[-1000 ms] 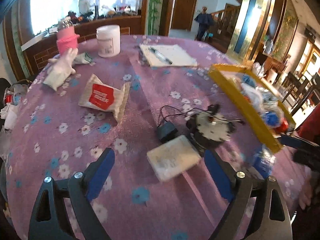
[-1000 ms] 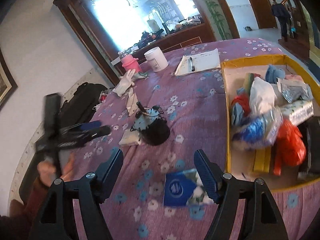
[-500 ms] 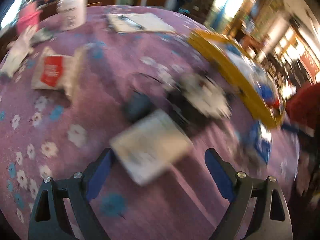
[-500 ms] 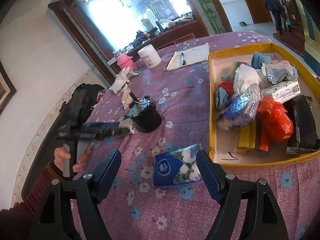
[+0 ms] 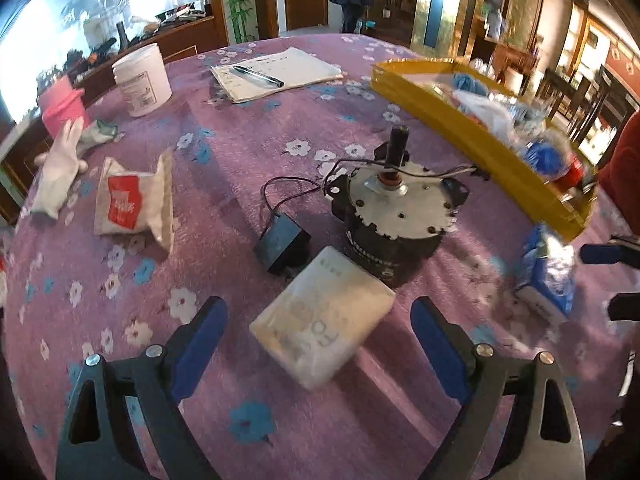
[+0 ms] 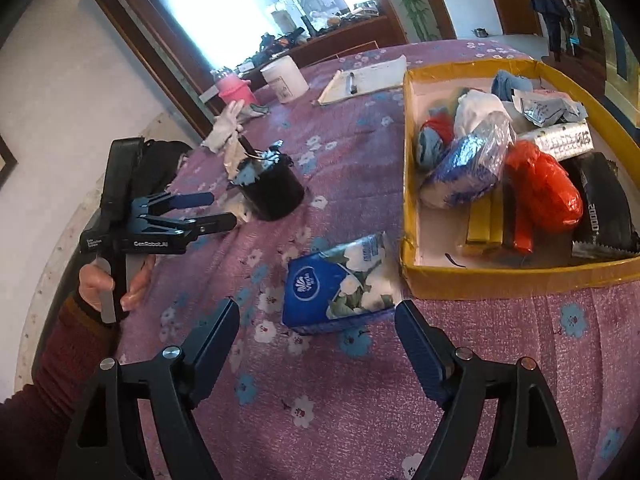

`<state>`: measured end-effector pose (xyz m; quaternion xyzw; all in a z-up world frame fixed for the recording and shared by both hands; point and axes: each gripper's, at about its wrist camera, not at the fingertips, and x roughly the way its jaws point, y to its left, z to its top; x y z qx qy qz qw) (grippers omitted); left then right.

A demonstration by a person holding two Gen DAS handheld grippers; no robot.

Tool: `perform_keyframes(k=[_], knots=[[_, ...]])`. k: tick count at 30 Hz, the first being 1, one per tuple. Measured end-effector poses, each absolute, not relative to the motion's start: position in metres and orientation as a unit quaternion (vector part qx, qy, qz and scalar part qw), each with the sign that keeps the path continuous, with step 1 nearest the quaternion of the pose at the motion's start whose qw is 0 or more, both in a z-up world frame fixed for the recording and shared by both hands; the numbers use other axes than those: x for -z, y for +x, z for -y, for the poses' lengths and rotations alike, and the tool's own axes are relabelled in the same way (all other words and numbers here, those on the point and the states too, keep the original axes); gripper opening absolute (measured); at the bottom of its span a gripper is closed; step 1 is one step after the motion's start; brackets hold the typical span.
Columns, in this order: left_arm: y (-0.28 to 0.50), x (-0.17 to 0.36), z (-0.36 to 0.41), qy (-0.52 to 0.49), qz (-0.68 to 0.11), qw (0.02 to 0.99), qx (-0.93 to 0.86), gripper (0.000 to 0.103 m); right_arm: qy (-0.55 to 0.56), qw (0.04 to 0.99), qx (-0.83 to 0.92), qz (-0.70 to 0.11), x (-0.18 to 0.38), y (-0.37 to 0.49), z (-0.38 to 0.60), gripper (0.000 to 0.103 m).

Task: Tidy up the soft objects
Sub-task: 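Grasp the white tissue pack with left tool while right grasps blue Vinda box, then lift the white tissue pack and blue Vinda box toward the tray with both tools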

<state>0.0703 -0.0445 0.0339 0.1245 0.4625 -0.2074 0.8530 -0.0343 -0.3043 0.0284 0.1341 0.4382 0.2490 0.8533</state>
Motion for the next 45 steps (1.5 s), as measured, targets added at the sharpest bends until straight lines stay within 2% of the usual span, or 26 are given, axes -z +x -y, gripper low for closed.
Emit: perform_keyframes(k=[5, 6, 9, 13, 16, 19, 21, 27, 32, 35, 40, 45], knots=[[0.074, -0.024, 0.057, 0.135, -0.450, 0.861, 0.193, 0.091, 0.125, 0.856, -0.232, -0.444, -0.022, -0.025, 0.297, 0.084], [0.073, -0.021, 0.057, 0.136, -0.453, 0.862, 0.180, 0.074, 0.118, 0.857, -0.228, -0.446, -0.022, -0.023, 0.294, 0.084], [0.070, -0.022, 0.052, 0.113, -0.462, 0.863, 0.169, 0.067, 0.109, 0.854, -0.231, -0.453, -0.021, -0.017, 0.278, 0.085], [0.053, -0.031, 0.038, 0.092, -0.458, 0.875, 0.126, 0.052, 0.074, 0.836, -0.299, -0.455, -0.026, -0.021, 0.236, 0.085], [0.046, -0.034, 0.023, 0.065, -0.452, 0.883, 0.113, 0.052, 0.083, 0.799, -0.381, -0.457, -0.030, -0.029, 0.217, 0.085], [0.048, -0.030, 0.013, 0.049, -0.452, 0.884, 0.109, 0.052, 0.002, 0.841, -0.319, -0.438, -0.038, -0.025, 0.213, 0.085], [0.051, -0.026, 0.010, 0.041, -0.454, 0.883, 0.110, 0.052, -0.033, 0.836, -0.325, -0.441, -0.041, -0.019, 0.210, 0.087], [0.051, -0.024, 0.011, 0.050, -0.450, 0.885, 0.111, 0.052, -0.139, 0.805, -0.365, -0.446, -0.037, 0.007, 0.187, 0.088], [0.050, -0.019, 0.016, 0.076, -0.449, 0.884, 0.104, 0.053, -0.176, 0.791, -0.371, -0.454, -0.016, 0.017, 0.168, 0.088], [0.049, -0.018, 0.018, 0.083, -0.445, 0.886, 0.099, 0.053, -0.129, 0.800, -0.365, -0.458, -0.013, 0.022, 0.173, 0.060], [0.046, -0.020, 0.022, 0.087, -0.432, 0.894, 0.088, 0.045, -0.093, 0.824, -0.351, -0.434, -0.016, 0.012, 0.184, 0.060], [0.038, -0.037, 0.027, 0.089, -0.381, 0.918, 0.065, 0.045, -0.053, 0.866, -0.341, -0.361, -0.040, 0.009, 0.197, 0.060]])
